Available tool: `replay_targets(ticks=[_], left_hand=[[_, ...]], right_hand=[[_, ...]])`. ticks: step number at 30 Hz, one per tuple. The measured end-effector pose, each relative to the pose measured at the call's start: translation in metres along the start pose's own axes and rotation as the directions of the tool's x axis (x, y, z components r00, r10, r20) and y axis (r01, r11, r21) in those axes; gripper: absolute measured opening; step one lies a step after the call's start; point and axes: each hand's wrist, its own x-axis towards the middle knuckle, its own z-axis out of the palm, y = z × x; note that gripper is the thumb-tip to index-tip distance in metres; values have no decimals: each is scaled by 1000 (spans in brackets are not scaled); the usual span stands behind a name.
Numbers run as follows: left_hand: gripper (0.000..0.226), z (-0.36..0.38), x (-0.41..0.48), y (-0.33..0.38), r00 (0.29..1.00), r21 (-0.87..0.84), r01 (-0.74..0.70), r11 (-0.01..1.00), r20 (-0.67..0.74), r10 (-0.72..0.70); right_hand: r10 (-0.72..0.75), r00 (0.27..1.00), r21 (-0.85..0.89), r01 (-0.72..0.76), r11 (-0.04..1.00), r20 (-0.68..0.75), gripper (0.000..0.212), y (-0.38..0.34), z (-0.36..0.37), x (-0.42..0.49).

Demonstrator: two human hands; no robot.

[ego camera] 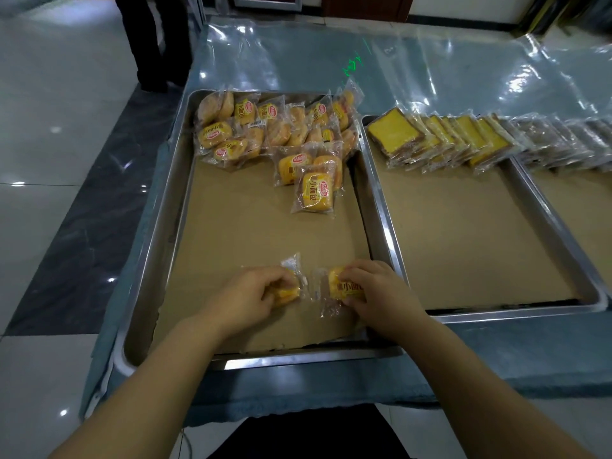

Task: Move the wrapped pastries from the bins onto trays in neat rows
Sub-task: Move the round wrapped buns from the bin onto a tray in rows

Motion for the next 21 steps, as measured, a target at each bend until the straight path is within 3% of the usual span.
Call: replay_targets(ticks=[3,6,8,13,21], left_hand=[[32,11,-7,-2,985,68,-63,996,-159,73],[43,20,-11,-5,972,188,101,977,-227,-57],[43,21,-13,-7,974,170,127,977,-206,-90],[36,24,-25,-2,994,88,38,995,-109,-28],[46,33,-20,10,996,225,91,970,-34,-85]], right_hand=[[-11,1000,-22,11,1000,4,44,0,0,-3],[-24,1000,-57,24,998,1,47,1,1,-6],[-16,1000,-75,16,997,7,50,0,2,-9],[10,997,-103,-2,995,78,60,0,-1,-15],[-22,972,-80,42,996,233,52,6,-15,-5]])
